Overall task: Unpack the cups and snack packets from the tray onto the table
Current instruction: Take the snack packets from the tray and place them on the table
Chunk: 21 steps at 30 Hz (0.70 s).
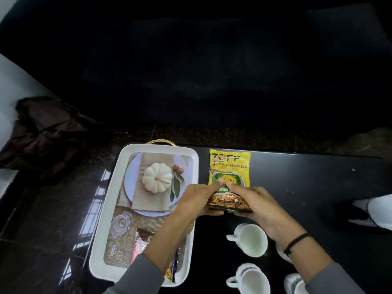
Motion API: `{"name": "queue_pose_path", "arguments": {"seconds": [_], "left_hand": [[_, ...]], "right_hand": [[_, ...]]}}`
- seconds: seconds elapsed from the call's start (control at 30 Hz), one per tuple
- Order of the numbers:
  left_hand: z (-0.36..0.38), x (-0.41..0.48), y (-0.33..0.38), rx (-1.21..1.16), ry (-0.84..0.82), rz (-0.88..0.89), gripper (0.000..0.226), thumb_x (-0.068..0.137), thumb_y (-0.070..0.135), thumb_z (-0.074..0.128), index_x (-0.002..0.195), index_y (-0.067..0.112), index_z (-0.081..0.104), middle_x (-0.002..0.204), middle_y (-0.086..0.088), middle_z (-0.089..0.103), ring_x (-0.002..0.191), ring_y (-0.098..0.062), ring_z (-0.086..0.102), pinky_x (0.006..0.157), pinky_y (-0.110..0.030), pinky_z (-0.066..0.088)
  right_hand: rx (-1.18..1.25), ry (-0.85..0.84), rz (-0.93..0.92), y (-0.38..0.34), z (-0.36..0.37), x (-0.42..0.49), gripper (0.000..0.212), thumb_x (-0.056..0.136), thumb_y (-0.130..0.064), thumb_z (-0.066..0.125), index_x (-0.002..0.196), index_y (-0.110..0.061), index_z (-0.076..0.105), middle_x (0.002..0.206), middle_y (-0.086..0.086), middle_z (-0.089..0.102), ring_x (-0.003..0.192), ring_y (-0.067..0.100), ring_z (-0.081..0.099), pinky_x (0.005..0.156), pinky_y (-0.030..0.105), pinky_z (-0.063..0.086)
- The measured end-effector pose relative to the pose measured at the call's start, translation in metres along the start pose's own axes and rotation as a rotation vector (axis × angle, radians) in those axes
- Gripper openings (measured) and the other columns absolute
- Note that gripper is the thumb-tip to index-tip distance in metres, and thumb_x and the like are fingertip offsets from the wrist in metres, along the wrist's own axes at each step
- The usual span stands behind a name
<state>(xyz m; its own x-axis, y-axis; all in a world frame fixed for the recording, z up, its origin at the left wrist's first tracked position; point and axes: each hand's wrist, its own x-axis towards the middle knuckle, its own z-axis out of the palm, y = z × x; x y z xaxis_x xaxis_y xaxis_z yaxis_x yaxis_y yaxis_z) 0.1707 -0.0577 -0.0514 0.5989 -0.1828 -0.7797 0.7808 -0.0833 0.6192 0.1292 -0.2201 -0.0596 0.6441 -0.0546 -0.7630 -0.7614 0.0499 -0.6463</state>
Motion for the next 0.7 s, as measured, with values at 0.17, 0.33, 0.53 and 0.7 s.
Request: {"name": "queue_pose_path", "arguments": {"seconds": [0.17, 0.33, 0.53, 0.7], "left_hand": [[0.039, 0.009, -0.005, 0.089, -0.07, 0.073, 0.022, 0.093, 0.037, 0.072, 0.1, 0.017, 0.078, 0.085, 0.008, 0.081, 0.073, 0.0, 0.075, 0.058, -0.016, 0.058], [0.069, 0.03, -0.001, 0.402, 0.008, 0.202, 0.025, 0.095, 0.028, 0.068, 0.118, 0.019, 0.07, 0.108, -0.001, 0.073, 0.099, -0.011, 0.07, 0.08, -0.029, 0.059], [0.08, 0.047, -0.001, 0.599, 0.162, 0.34, 0.019, 0.096, 0.017, 0.06, 0.109, 0.023, 0.071, 0.087, 0.01, 0.07, 0.076, -0.002, 0.066, 0.074, -0.028, 0.057], [0.081, 0.053, -0.005, 0.604, 0.172, 0.341, 0.018, 0.095, 0.015, 0.061, 0.107, 0.021, 0.072, 0.089, 0.007, 0.071, 0.082, -0.005, 0.067, 0.079, -0.032, 0.058]], "right_hand": [[0.001, 0.166, -0.083, 0.01, -0.039, -0.004, 0.043, 0.078, -0.054, 0.083, 0.108, -0.024, 0.075, 0.101, -0.009, 0.081, 0.101, 0.006, 0.071, 0.084, 0.025, 0.048], [0.044, 0.267, -0.148, 0.012, -0.081, 0.016, 0.036, 0.086, -0.034, 0.081, 0.116, -0.017, 0.069, 0.099, -0.006, 0.08, 0.077, -0.011, 0.072, 0.067, 0.009, 0.05], [-0.13, 0.295, -0.085, 0.021, -0.106, 0.048, 0.042, 0.095, -0.044, 0.07, 0.125, -0.015, 0.067, 0.106, -0.004, 0.077, 0.095, 0.011, 0.073, 0.079, 0.024, 0.051], [-0.308, 0.431, -0.073, 0.028, -0.106, 0.052, 0.044, 0.092, -0.054, 0.069, 0.118, -0.02, 0.061, 0.115, 0.0, 0.063, 0.099, 0.015, 0.06, 0.067, 0.02, 0.04]]}}
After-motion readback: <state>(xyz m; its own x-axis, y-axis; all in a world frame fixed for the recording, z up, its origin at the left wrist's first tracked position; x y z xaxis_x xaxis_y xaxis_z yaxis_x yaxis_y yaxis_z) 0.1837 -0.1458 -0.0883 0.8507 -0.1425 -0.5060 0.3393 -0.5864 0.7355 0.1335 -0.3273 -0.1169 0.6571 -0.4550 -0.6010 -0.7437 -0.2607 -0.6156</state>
